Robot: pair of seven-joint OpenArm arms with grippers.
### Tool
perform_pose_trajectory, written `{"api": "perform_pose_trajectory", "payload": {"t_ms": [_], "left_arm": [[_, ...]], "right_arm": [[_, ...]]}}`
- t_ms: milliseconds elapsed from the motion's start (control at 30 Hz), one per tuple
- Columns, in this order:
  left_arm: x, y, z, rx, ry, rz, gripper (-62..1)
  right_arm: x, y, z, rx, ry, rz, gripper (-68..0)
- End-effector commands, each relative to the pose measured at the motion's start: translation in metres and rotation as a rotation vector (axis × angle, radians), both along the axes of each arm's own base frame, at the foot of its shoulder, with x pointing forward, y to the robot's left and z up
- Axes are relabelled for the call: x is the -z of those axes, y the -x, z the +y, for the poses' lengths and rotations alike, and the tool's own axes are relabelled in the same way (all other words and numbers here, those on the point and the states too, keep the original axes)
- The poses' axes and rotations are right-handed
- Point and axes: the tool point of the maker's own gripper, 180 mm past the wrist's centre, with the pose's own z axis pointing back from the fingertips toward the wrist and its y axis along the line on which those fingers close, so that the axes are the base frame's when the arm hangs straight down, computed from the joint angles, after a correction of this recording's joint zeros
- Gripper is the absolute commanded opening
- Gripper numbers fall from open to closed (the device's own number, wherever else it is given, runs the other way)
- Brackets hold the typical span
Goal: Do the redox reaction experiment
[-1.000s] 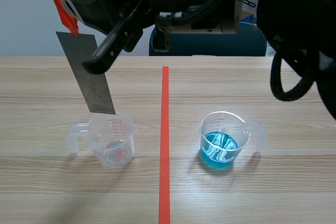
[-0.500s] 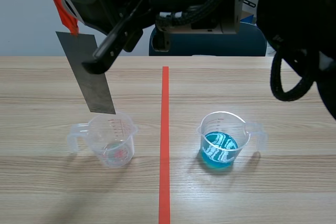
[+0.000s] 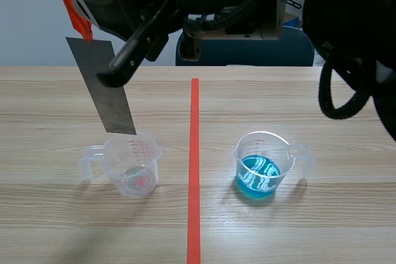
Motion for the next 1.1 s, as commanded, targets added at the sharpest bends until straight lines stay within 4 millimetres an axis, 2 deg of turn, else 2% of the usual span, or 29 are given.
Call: {"api": "perform_pose_trajectory", "payload": {"t_ms": [0,567,833,1067], "left_arm": [[-0.007,-0.003,-0.002,-0.003,0.020,-0.027,1.4],[-0.007,-0.003,-0.002,-0.003,0.020,-0.027,1.4],[-0.006,-0.004,-0.001,-0.004,0.013,-0.025,1.4],[-0.006,-0.004,-0.001,-0.004,0.012,-0.024,1.4]], "right_arm": [[-0.012,0.001,0.001,-0.006,-0.028,-0.025,-66.9],[-0.010,-0.001,-0.002,0.004,-0.020,-0.023,-66.9],[-0.008,-0.015,-0.028,0.086,-0.003,-0.030,-66.9],[-0.008,-0.008,-0.055,0.121,0.020,-0.038,-66.9]]}}
